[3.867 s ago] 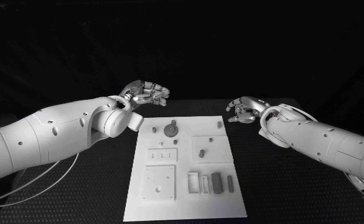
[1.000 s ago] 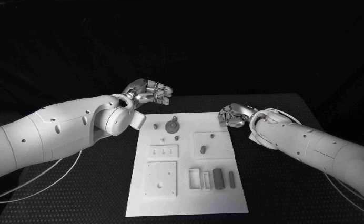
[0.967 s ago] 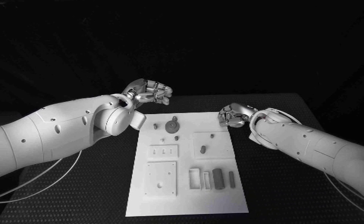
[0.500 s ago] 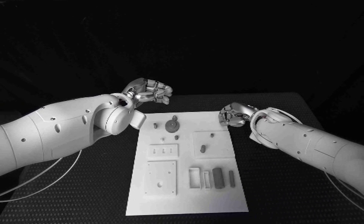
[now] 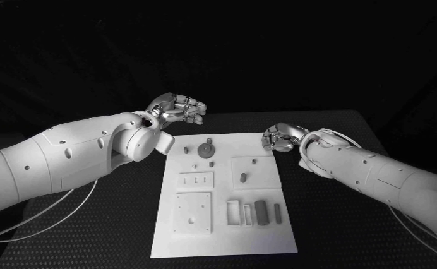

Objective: Assemble the parts on the task board

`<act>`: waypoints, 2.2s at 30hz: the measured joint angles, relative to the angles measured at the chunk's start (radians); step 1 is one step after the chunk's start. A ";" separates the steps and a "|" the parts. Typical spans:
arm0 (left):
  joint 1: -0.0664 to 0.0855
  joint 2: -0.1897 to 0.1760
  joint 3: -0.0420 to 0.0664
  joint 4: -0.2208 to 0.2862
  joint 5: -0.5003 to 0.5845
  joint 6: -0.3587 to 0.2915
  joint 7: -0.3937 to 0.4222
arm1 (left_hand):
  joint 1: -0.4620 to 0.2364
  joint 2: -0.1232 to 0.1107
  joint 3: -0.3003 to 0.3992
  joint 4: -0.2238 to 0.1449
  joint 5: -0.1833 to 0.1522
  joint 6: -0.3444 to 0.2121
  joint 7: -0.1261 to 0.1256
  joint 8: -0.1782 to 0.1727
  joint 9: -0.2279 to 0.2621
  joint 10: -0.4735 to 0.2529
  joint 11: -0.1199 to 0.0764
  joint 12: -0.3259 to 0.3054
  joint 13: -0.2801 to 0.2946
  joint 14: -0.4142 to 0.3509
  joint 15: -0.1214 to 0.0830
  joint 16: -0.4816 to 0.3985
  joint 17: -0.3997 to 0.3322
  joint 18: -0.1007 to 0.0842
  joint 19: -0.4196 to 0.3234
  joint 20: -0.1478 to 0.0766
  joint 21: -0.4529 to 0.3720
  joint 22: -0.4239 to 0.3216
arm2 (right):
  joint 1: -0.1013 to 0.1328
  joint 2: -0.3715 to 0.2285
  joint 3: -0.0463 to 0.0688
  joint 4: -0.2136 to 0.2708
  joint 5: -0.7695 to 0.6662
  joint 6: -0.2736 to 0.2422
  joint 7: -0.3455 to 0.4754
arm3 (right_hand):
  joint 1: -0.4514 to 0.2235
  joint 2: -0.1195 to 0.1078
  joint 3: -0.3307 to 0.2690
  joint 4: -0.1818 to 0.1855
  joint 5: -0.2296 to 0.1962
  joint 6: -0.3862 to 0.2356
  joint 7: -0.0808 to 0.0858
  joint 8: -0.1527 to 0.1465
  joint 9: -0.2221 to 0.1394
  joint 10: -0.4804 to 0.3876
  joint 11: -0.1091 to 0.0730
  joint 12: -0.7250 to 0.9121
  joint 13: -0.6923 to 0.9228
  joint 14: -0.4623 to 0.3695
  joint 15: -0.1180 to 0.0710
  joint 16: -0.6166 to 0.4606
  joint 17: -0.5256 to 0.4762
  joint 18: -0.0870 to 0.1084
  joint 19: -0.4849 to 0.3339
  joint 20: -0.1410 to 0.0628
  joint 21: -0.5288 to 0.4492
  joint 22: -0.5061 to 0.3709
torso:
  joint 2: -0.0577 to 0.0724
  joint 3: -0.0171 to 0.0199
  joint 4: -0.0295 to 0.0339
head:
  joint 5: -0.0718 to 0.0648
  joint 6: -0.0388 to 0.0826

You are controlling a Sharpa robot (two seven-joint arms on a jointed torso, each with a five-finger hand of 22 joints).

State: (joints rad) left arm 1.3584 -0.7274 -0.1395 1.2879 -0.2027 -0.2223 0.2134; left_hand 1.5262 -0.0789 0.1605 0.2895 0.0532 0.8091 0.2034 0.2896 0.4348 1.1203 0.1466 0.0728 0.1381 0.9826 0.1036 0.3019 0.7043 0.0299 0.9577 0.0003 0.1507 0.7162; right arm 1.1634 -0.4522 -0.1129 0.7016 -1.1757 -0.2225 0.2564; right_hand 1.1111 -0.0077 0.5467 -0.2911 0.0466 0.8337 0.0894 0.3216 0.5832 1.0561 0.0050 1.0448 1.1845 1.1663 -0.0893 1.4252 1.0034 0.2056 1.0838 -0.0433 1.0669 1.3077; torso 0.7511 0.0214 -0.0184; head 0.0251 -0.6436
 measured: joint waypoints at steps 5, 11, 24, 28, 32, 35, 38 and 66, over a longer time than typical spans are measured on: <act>0.000 0.000 0.000 -0.001 0.000 0.000 0.000 | 0.000 0.000 0.000 0.000 0.000 0.000 0.000 0.000 0.000 0.000 0.000 0.000 0.000 0.000 0.000 0.000 0.000 0.000 0.000 0.000 0.000 0.001 | 0.000 -0.001 0.000 0.003 0.000 -0.002 -0.004 | 0.002 0.002 0.000 0.000 0.000 0.005 -0.005 0.011 0.013 -0.002 -0.009 0.000 -0.002 0.004 -0.004 0.000 -0.002 0.004 0.000 0.000 0.002 0.000 | 0.000 0.0000 0.0001 | -0.002 -0.001; 0.000 0.001 0.000 -0.002 0.000 0.001 0.000 | 0.000 0.000 0.000 0.000 0.000 0.000 0.000 0.000 0.000 0.000 0.000 0.000 0.000 0.000 0.000 0.000 0.001 0.000 0.000 0.000 0.000 0.001 | 0.000 -0.003 0.000 0.006 -0.001 -0.003 -0.008 | 0.004 0.004 0.000 0.000 0.000 0.006 -0.006 0.018 0.026 -0.002 -0.009 0.000 -0.003 0.004 -0.004 0.000 -0.003 0.005 0.000 0.000 0.002 0.000 | 0.000 0.0000 0.0003 | -0.003 -0.003; 0.000 0.002 0.000 -0.004 0.000 0.002 0.000 | 0.000 0.000 0.000 0.000 0.000 0.000 0.000 0.000 0.000 0.002 -0.002 0.000 0.001 0.000 0.000 0.000 0.002 0.000 0.000 0.000 0.000 0.001 | 0.000 -0.014 0.000 0.035 0.002 -0.033 -0.022 | 0.012 0.012 -0.003 -0.003 0.000 0.007 -0.007 0.032 0.051 0.002 -0.012 0.000 -0.004 0.007 -0.008 0.006 -0.005 0.008 -0.001 -0.001 0.002 0.000 | 0.000 0.0007 0.0004 | -0.007 -0.006; 0.000 0.001 0.000 -0.004 0.000 0.002 0.000 | 0.000 0.000 0.000 0.000 0.000 0.000 0.000 0.000 0.000 0.004 -0.004 0.000 0.001 0.000 0.000 -0.004 0.002 0.000 0.000 0.000 0.000 0.002 | 0.000 -0.018 0.000 0.041 0.003 -0.055 -0.030 | 0.015 0.014 -0.009 -0.003 0.000 0.007 -0.007 0.038 0.064 0.002 -0.012 0.004 -0.004 0.004 -0.011 0.006 -0.005 0.009 -0.005 -0.002 0.002 0.000 | -0.001 0.0007 0.0002 | -0.007 -0.007; 0.000 0.000 0.000 -0.004 0.000 0.003 0.000 | 0.000 0.000 0.000 0.000 0.000 0.000 0.000 0.000 0.000 0.013 -0.006 0.000 0.003 0.004 -0.004 -0.004 0.005 0.000 0.000 0.000 0.000 0.003 | 0.000 -0.028 0.000 0.053 0.004 -0.072 -0.038 | 0.015 0.014 -0.009 -0.003 0.000 0.007 -0.007 0.042 0.070 0.002 -0.012 0.004 -0.004 0.004 -0.011 0.006 -0.005 0.010 -0.006 -0.002 0.004 0.000 | -0.001 0.0011 -0.0001 | -0.007 -0.007; 0.000 -0.002 0.000 -0.004 -0.002 0.004 0.000 | 0.000 0.000 0.000 0.000 0.000 0.011 -0.011 0.007 0.003 0.028 -0.011 0.000 0.007 0.004 -0.004 -0.004 0.009 0.000 0.000 0.000 0.000 0.006 | 0.001 -0.039 0.000 0.069 0.005 -0.083 -0.043 | 0.015 0.014 -0.009 -0.003 0.000 0.007 -0.007 0.043 0.075 0.002 -0.012 0.005 -0.004 0.008 -0.015 0.010 -0.005 0.010 -0.006 -0.002 0.005 0.000 | -0.001 0.0012 -0.0007 | -0.007 -0.007; 0.000 -0.002 0.000 -0.003 -0.008 0.004 -0.007 | 0.003 0.011 0.000 0.000 0.000 0.033 -0.021 0.020 0.007 0.046 -0.021 0.006 0.012 0.015 -0.007 -0.004 0.016 0.000 0.004 -0.004 0.000 0.010 | 0.010 -0.047 0.000 0.093 0.005 -0.092 -0.051 | 0.015 0.014 -0.014 -0.003 0.000 0.007 -0.007 0.043 0.079 0.002 -0.012 0.004 -0.004 0.007 -0.015 0.010 -0.003 0.010 -0.006 -0.002 0.005 0.000 | -0.001 0.0012 -0.0015 | -0.007 -0.007; -0.029 0.113 -0.004 -0.035 -0.263 0.117 -0.345 | -0.227 -0.010 -0.063 0.002 0.000 0.097 -0.057 0.029 0.002 0.113 -0.048 0.004 0.034 0.048 -0.016 -0.008 0.070 0.009 0.032 -0.014 0.006 0.046 | 0.074 -0.070 0.006 0.483 -0.111 -0.098 -0.226 | 0.023 0.014 -0.014 -0.003 0.000 0.007 -0.007 0.052 0.089 0.006 -0.016 0.008 -0.004 0.011 -0.018 0.014 0.003 0.011 -0.001 -0.005 0.005 0.000 | -0.045 -0.0055 -0.0194 | 0.029 0.002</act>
State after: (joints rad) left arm 1.3296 -0.6141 -0.1433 1.2525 -0.4659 -0.1053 -0.1319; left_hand 1.2991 -0.0890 0.0973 0.2920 0.0532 0.9057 0.1462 0.3184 0.4368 1.2332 0.0982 0.0765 0.1725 1.0309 0.0880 0.2939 0.7745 0.0388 0.9899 -0.0139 0.1566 0.7623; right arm 1.2373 -0.5219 -0.1068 1.1843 -1.2865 -0.3209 0.0302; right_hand 1.1338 0.0064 0.5326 -0.2940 0.0465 0.8409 0.0822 0.3741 0.6724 1.0618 -0.0106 1.0531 1.1809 1.1770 -0.1072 1.4388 1.0066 0.2163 1.0824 -0.0484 1.0723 1.3077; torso 0.7057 0.0159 -0.0378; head 0.0543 -0.6414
